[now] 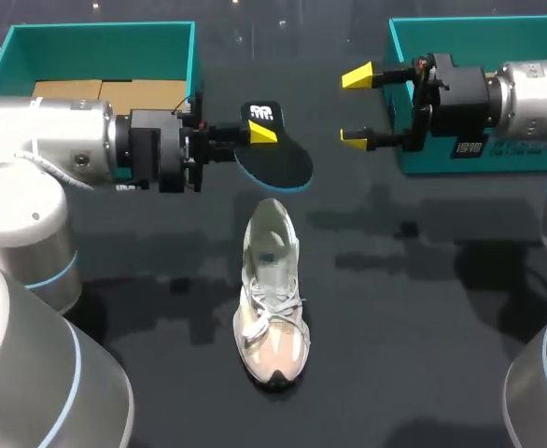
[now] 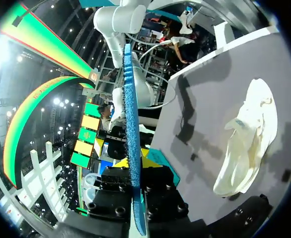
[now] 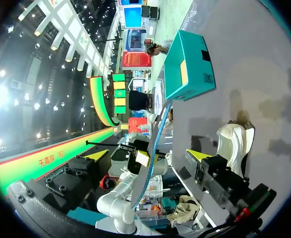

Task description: Take the shoe out of the shoebox, open the shoe tongue, remove and reinsert the insole, then place the shoe into the shoebox

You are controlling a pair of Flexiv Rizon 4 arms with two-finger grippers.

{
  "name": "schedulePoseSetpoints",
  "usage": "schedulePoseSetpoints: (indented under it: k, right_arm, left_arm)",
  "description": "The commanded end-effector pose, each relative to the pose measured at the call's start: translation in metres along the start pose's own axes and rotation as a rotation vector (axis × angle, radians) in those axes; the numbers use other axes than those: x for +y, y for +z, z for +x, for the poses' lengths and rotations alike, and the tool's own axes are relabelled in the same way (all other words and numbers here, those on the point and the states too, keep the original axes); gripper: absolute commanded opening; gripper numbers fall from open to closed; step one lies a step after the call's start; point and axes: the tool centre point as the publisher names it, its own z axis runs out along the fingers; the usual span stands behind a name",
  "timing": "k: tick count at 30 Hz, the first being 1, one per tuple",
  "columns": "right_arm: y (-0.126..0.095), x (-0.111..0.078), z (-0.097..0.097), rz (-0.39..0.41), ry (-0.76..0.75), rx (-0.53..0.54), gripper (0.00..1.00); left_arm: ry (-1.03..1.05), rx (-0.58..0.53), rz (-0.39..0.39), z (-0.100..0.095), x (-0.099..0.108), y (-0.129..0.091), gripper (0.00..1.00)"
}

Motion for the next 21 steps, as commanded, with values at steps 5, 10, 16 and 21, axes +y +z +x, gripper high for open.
schedulePoseSetpoints:
  k: [5, 10, 16, 21]
  right_arm:
    - [0.001, -0.001, 0.000, -0.002, 0.000, -0.002, 1.00]
    - [0.001, -0.001, 0.000, -0.002, 0.000, -0.002, 1.00]
    - [0.001, -0.001, 0.000, -0.002, 0.000, -0.002, 1.00]
    - [0.001, -0.001, 0.000, -0.002, 0.000, -0.002, 1.00]
  left_arm:
    - [-0.340, 0.082, -0.018, -0.003, -0.005, -0.019, 0.00]
    - [-0.340, 0.082, -0.018, -0.003, -0.005, -0.019, 0.00]
    - [-0.340, 0.082, -0.018, -0.003, -0.005, -0.019, 0.00]
    - [-0.809, 0.107, -0.059, -0.023, 0.004, -0.028, 0.00]
